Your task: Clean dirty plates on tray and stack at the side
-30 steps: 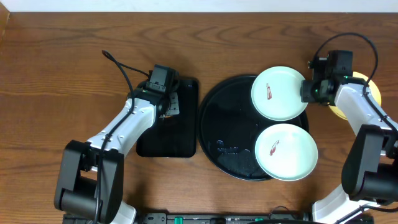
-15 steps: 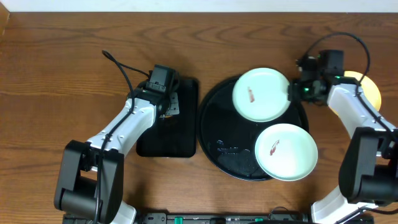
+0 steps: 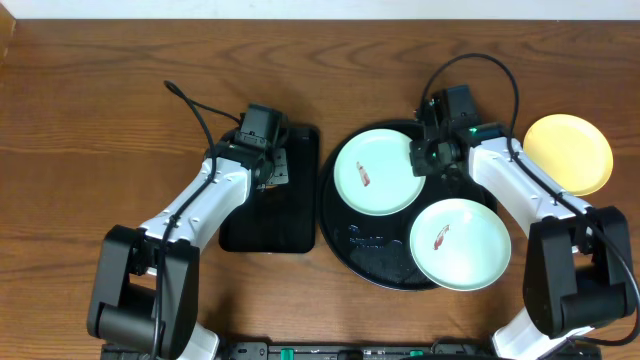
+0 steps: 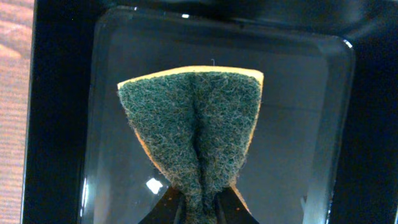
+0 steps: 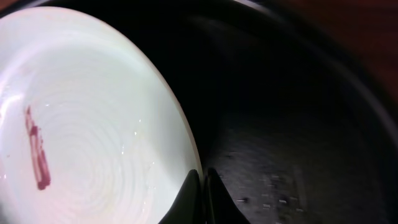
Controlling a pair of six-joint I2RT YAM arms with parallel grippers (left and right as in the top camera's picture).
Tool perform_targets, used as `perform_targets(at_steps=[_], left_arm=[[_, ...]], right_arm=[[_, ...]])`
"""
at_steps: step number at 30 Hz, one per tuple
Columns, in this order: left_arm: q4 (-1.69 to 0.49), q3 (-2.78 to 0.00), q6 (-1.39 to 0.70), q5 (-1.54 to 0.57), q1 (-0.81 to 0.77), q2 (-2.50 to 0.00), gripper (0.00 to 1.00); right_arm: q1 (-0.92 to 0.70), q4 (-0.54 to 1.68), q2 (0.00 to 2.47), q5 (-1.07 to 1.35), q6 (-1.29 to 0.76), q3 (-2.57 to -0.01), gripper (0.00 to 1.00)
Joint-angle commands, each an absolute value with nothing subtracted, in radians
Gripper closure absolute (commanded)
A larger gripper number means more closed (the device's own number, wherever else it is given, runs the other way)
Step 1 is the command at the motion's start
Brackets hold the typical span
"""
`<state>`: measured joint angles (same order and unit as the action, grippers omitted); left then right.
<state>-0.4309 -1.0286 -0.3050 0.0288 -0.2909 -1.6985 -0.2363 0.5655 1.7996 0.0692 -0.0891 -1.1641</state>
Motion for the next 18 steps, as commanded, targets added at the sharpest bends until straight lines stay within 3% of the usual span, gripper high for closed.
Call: perform_targets(at_steps=[1,18], left_arm=[[-0.416,-1.040,-0.239,0.030,-0.294,-1.711,0.86],[-0.427,-0.998,-0.231,0.030,-0.294,-1.719,0.86]], right_arm=[[-0.207,0.578,1.810,-0.002,-0.128,-1.179,0.99],[-0.183,0.637,1.820,-0.040,-0.127,-1.144,0.99]])
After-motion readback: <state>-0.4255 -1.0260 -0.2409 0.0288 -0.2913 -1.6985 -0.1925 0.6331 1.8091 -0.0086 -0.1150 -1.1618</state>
